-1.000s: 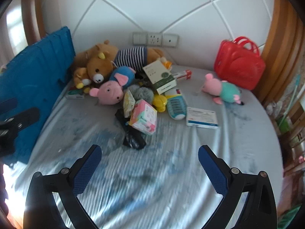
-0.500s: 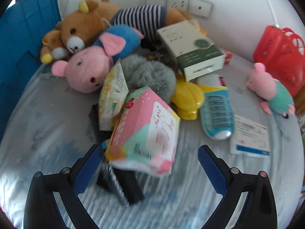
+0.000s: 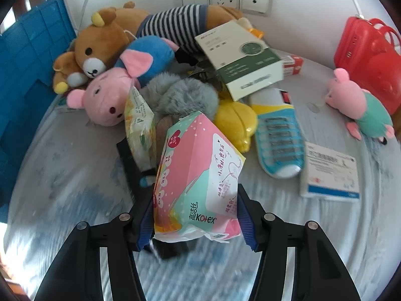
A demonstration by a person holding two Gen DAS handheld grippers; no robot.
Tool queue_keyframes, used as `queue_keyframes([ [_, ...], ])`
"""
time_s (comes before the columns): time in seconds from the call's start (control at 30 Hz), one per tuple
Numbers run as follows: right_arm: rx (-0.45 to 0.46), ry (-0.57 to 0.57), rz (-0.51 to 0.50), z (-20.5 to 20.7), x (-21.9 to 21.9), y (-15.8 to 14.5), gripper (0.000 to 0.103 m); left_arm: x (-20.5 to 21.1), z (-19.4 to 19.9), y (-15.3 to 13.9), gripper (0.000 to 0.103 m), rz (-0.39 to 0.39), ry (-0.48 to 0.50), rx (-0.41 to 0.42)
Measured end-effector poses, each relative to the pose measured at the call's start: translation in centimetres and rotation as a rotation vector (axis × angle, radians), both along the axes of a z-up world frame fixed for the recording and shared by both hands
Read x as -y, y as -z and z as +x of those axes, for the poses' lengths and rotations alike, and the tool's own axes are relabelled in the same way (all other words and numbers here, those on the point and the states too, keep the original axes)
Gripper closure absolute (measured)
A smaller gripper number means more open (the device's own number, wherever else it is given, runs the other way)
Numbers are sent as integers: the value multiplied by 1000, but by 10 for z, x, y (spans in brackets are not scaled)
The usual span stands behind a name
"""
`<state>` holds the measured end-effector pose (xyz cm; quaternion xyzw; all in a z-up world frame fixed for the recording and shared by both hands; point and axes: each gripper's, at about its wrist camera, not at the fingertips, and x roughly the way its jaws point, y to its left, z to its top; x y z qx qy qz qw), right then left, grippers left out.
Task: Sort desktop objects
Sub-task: 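Grasp the black umbrella with the left tool while the right tool grasps the pink Kotex pack, then carry the umbrella and Kotex pack to the blue crate and release both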
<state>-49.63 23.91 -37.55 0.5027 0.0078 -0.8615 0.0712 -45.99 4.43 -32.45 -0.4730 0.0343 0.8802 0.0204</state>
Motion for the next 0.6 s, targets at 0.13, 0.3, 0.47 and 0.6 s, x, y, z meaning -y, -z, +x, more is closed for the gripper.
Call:
queue_keyframes([
  [0.13, 0, 9, 13, 22, -16, -16, 47, -22, -21, 23, 0, 50, 22, 31],
  [0.3, -26, 47, 53, 48, -49, -35, 47, -61, -47, 60, 0, 115, 27, 118],
  [0.47, -36, 102, 62, 69, -89, -49, 47, -89, -65, 88, 0, 95, 6, 167],
  [0.6, -42, 128, 64, 78, -111, -57, 46, -96, -77, 108, 0, 87, -42, 238],
])
